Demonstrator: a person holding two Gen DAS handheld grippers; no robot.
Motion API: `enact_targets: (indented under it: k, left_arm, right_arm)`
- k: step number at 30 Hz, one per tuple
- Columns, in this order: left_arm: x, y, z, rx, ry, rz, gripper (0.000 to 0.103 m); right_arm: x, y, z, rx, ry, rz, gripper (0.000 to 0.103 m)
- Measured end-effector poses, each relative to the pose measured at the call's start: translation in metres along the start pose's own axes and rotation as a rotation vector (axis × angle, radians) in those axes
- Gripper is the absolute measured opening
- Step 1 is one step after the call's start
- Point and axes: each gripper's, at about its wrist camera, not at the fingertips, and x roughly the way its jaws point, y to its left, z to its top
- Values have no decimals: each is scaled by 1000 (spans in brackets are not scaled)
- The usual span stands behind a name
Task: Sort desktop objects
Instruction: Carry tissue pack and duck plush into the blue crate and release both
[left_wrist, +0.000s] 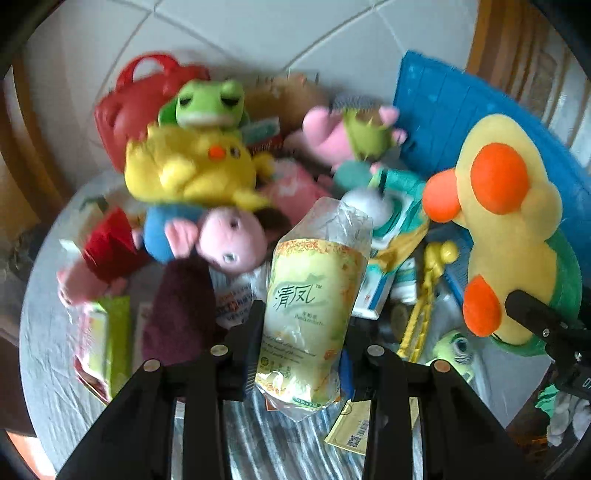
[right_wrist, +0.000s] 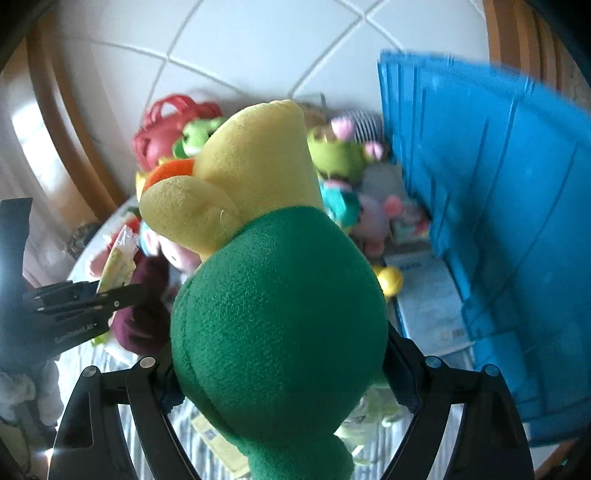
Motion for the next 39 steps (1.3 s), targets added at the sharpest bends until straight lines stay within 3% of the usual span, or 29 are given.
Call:
enact_targets:
  k: [7, 14, 20, 25, 28, 33, 37, 39]
  left_arm:
    - [-51, -11, 21, 43, -112, -31, 34]
    - [-90, -55, 55, 108, -222, -67, 34]
    - [-105, -135, 88, 186, -303, -102, 34]
    - [-99, -233, 130, 228, -347, -132, 34]
    - [-83, -299, 160, 245, -298, -200, 34]
    - [-32, -396, 195, 280, -119, -245, 34]
    - [9, -442, 209, 276, 19, -224, 34]
    - [33, -459, 214, 281, 88, -179, 34]
  right_arm:
    - [-66, 12, 25, 0, -129, 12, 86]
    - [-128, -7, 54, -17, -247, 2, 86]
    - [-175, -63, 75, -39, -333, -76, 86]
    - [-194, -157, 102, -75, -302, -155, 87]
    - [-195, -214, 117, -107, -250, -195, 87]
    - [-158, -311, 126, -186, -22, -229, 87]
    - [-133, -351, 128, -207, 79, -214, 87]
    - [-121, -372, 129, -217, 129, -206, 87]
